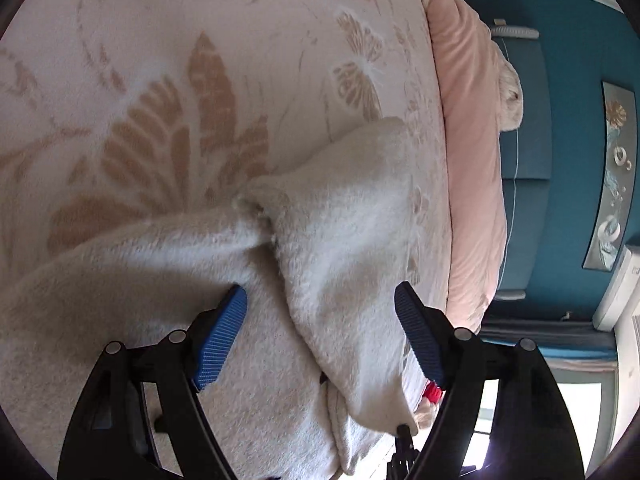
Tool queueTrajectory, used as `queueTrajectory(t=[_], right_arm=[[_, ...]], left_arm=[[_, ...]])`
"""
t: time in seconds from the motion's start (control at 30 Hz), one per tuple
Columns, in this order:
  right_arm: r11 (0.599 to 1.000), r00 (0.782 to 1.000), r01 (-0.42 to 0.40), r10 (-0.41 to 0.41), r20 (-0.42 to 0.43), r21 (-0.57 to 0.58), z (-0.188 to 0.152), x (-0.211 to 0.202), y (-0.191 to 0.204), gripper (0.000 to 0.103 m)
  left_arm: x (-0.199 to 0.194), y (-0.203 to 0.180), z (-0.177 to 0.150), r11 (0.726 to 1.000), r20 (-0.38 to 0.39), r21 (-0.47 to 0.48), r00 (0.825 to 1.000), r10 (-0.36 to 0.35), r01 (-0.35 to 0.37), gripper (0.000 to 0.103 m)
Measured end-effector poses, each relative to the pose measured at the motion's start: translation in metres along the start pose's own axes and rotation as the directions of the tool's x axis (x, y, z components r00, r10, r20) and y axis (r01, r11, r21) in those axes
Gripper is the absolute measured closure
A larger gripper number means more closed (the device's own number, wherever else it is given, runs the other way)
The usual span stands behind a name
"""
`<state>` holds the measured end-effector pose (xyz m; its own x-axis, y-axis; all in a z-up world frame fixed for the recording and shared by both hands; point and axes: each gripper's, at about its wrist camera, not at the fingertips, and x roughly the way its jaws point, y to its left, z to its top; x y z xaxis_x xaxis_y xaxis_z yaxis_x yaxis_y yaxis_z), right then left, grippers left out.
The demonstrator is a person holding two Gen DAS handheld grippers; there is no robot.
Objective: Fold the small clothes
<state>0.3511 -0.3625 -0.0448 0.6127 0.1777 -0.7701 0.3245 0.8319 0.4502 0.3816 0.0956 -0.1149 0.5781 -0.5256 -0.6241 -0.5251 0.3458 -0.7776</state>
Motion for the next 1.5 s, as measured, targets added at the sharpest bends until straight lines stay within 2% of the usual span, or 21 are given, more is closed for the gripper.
queueTrajectory(t=[0.03,0.07,0.1,0.17,0.2,0.23,0.3,0.33,0.37,0.5,0.53,0.6,0.67,0.77,0.83,0.87,0.9,1.0,1.13,1.27,1.5], right_arm=[[1.0,1.0,-0.02,0.02,0.012,-0.001,0.006,-0.005,0.004,0.096],[0.999,0.998,-0.052,0.053,0.045,-0.011,0.009,-0.016,0.008,0.096],[0.995,0.991,-0.093,0.095,0.093,-0.027,0.013,-0.033,0.013,0.096],[0.981,0.959,-0.185,0.192,0.21,-0.052,0.015,-0.071,0.017,0.096],[0.978,0.944,-0.197,0.208,0.255,-0.066,0.01,-0.082,0.013,0.097],[0.985,0.948,-0.154,0.168,0.272,-0.075,0.005,-0.078,0.004,0.097],[1.0,0.995,0.011,-0.008,0.102,-0.027,-0.007,-0.021,-0.029,0.097],[0.995,0.995,0.095,-0.094,-0.029,0.018,-0.017,0.013,-0.051,0.097],[0.993,0.992,0.112,-0.11,-0.067,0.038,-0.025,0.024,-0.062,0.097],[0.997,0.99,-0.053,0.046,0.133,0.048,-0.021,-0.022,-0.047,0.097],[1.0,0.991,-0.014,0.01,0.134,0.028,-0.021,-0.019,-0.047,0.097],[0.997,0.998,0.07,-0.07,0.0,0.038,-0.025,0.013,-0.062,0.097],[0.997,0.999,0.05,-0.05,-0.004,0.056,-0.03,0.013,-0.069,0.097],[0.997,0.998,0.027,-0.031,0.055,0.07,-0.035,-0.021,-0.06,0.089],[0.998,0.993,0.057,-0.061,0.097,0.041,-0.051,-0.051,-0.058,0.076],[0.995,0.99,0.089,-0.092,0.105,0.034,-0.061,-0.065,-0.062,0.055],[0.992,0.986,0.123,-0.126,0.112,0.034,-0.077,-0.08,-0.065,0.045],[0.985,0.982,0.169,-0.172,0.081,0.042,-0.134,-0.122,-0.094,0.041],[0.974,0.979,0.201,-0.198,-0.041,0.105,-0.22,-0.161,-0.129,0.039],[0.972,0.985,0.15,-0.132,-0.11,0.18,-0.286,-0.184,-0.146,0.037],[0.963,0.995,-0.028,0.054,-0.089,0.269,-0.311,-0.174,-0.126,0.022]], left_arm=[[0.0,-0.008,0.004,1.0,0.032,0.023,0.999,0.005,-0.005,0.042],[-0.002,-0.02,0.009,0.997,0.062,0.079,0.998,0.011,-0.016,0.061],[-0.006,-0.033,0.012,0.989,0.088,0.143,0.996,0.018,-0.03,0.072],[-0.011,-0.053,0.014,0.963,0.131,0.263,0.991,0.03,-0.064,0.082],[-0.011,-0.055,0.016,0.946,0.147,0.31,0.988,0.048,-0.092,0.085],[-0.009,-0.055,0.014,0.931,0.156,0.343,0.985,0.073,-0.123,0.087],[0.004,-0.047,0.012,0.907,0.164,0.366,0.974,0.157,-0.208,0.093],[0.008,-0.039,0.01,0.899,0.171,0.363,0.966,0.193,-0.244,0.094],[0.011,-0.033,0.009,0.896,0.17,0.362,0.964,0.206,-0.256,0.095],[0.009,-0.029,0.002,0.856,0.212,0.438,0.957,0.2,-0.276,0.095],[0.01,-0.029,0.0,0.844,0.216,0.456,0.955,0.203,-0.282,0.094],[0.011,-0.029,-0.004,0.829,0.22,0.477,0.953,0.21,-0.293,0.094],[0.009,-0.03,-0.007,0.817,0.216,0.497,0.953,0.211,-0.293,0.093],[0.001,-0.031,-0.008,0.806,0.168,0.537,0.968,0.185,-0.247,0.087],[-0.012,-0.027,-0.012,0.8,0.12,0.565,0.979,0.164,-0.203,0.064],[-0.022,-0.024,-0.015,0.795,0.101,0.579,0.983,0.151,-0.182,0.049],[-0.035,-0.019,-0.019,0.786,0.098,0.591,0.983,0.153,-0.181,0.037],[-0.085,0.005,-0.028,0.766,0.109,0.614,0.982,0.157,-0.191,0.022],[-0.146,0.061,-0.035,0.791,0.087,0.568,0.973,0.216,-0.227,0.018],[-0.187,0.12,-0.047,0.874,-0.027,0.45,0.975,0.219,-0.184,0.017],[-0.193,0.138,-0.084,0.92,-0.115,0.385,0.985,0.13,-0.077,0.006]])
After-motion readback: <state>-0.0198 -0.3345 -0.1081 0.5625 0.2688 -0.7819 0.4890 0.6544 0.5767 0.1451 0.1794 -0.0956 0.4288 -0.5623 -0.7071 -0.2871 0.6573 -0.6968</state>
